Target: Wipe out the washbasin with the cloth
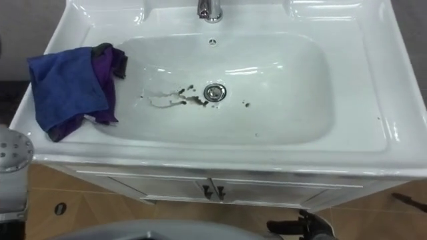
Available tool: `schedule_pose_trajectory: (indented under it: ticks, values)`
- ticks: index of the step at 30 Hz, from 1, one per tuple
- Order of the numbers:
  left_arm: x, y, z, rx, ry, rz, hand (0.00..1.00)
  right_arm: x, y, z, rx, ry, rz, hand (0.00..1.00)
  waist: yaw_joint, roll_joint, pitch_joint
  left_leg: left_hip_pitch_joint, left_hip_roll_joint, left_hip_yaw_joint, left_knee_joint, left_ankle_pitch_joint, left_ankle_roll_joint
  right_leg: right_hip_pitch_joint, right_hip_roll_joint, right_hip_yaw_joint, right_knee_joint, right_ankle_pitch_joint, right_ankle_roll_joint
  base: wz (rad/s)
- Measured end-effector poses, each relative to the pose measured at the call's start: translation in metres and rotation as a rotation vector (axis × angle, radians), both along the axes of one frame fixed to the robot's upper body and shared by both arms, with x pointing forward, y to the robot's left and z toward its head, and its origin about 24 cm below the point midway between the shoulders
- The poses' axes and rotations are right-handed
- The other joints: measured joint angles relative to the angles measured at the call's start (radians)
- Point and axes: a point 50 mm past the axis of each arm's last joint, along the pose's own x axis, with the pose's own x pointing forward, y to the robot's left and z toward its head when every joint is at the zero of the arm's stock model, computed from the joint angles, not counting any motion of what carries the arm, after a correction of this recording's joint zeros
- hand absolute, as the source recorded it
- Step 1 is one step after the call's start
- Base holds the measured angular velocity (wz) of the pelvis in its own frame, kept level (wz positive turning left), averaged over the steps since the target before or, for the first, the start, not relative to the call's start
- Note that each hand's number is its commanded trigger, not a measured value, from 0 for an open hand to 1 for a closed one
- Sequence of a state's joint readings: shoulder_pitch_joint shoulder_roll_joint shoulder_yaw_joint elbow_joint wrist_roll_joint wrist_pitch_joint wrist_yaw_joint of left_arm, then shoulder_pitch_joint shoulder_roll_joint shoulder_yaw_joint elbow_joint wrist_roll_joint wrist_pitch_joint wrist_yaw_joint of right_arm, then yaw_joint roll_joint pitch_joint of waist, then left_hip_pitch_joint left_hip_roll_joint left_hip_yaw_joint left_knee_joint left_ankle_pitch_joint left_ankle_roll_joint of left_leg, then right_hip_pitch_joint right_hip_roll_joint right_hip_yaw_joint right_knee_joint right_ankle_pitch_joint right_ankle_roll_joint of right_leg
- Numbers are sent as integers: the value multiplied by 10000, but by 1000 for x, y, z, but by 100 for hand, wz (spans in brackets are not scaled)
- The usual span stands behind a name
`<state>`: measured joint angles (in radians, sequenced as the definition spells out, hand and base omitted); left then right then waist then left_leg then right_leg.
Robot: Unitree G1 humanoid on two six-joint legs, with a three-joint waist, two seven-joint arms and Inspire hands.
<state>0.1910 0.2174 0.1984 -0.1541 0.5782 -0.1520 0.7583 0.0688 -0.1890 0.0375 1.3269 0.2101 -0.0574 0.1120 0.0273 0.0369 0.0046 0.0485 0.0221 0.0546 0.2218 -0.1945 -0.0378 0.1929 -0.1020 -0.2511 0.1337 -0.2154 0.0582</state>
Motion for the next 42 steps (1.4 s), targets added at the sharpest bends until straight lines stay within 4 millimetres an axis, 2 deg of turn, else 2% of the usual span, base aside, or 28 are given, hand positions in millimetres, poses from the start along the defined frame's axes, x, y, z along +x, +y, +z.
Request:
schedule_pose_trajectory:
  ticks: [1,5,8,11,16,22,42]
  values:
    - [2,-5,-7,-145,310,-199,0,0,1,0,41,-24,-51,0,-15,-37,9,5,0,2,-2,0,1,0,0,26,5,0,0,0]
    - [3,-21,-33,-440,1655,-1030,0,0,3,-1,193,-30,60,0,-94,-144,-40,0,6,-1,4,1,1,-3,1,32,10,0,0,0]
    - [4,-25,-53,-642,2666,-1299,0,0,4,-1,228,-29,65,0,-107,-215,-76,30,6,-5,13,1,1,29,2,34,15,0,0,0]
    - [2,-27,-63,-715,3276,-1485,0,-1,6,-1,265,-14,56,0,-103,-329,-50,49,7,2,11,1,1,39,2,16,19,2,1,0]
    - [-2,-28,-77,-862,3901,-1503,0,0,6,-1,235,25,320,0,-75,-339,-45,67,17,40,7,0,0,35,8,40,27,8,7,-1]
    - [-2,-32,-79,-1041,3952,-1531,0,1,6,-1,212,15,356,0,-8,-321,-27,87,27,123,-24,-1,-1,6,9,108,25,8,7,-3]
    - [-2,-33,-79,-1062,4036,-1625,0,1,2,0,354,-128,105,0,-246,-139,-33,177,47,251,-41,-4,-1,-9,10,299,31,14,6,-2]
